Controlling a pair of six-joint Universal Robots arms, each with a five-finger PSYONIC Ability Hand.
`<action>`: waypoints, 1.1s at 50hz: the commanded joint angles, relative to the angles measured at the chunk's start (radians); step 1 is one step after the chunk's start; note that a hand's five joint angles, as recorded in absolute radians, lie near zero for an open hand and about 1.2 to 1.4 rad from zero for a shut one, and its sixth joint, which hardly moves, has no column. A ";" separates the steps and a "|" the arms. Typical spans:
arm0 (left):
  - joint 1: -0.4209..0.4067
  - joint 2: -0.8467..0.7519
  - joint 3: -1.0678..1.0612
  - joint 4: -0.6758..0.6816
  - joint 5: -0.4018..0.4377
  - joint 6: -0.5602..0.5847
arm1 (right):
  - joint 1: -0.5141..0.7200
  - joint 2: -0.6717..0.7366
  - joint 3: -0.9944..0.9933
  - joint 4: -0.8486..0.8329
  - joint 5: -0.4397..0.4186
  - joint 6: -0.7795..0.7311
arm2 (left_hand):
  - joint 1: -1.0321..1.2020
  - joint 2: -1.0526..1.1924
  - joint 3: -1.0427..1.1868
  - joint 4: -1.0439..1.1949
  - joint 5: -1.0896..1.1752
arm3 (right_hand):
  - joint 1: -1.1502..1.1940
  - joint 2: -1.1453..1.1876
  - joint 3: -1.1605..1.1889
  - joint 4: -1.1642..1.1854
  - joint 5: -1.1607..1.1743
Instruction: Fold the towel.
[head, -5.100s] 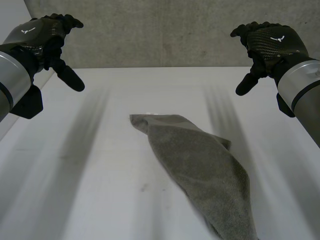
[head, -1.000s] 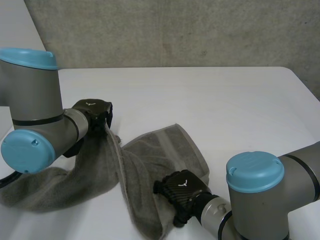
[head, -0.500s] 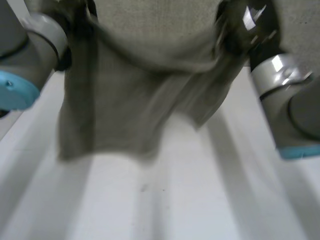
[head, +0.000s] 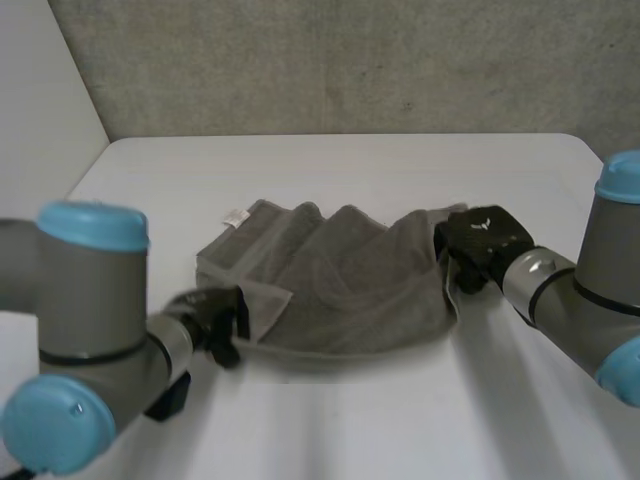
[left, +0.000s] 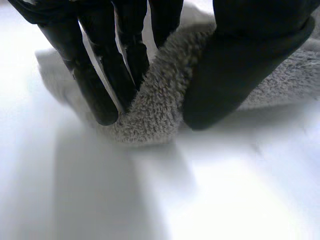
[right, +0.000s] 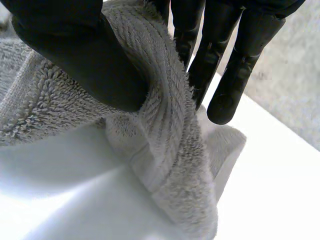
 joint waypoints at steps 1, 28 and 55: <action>-0.031 0.003 -0.013 0.004 -0.003 0.012 | -0.044 -0.038 0.052 -0.018 -0.003 -0.007 | -0.169 -0.169 -0.174 -0.174 -0.177 | 0.013 0.186 0.181 0.180 0.190; -0.014 0.000 0.089 0.153 0.234 0.520 | -0.132 -0.103 0.204 -0.109 -0.040 -0.007 | -0.786 -0.785 -0.791 -0.790 -0.794 | 0.013 0.186 0.181 0.180 0.190; -0.005 -0.242 0.270 0.015 0.343 1.015 | -0.141 -0.101 0.223 -0.115 -0.040 -0.008 | -0.613 -0.612 -0.618 -0.617 -0.621 | 0.013 0.186 0.181 0.180 0.190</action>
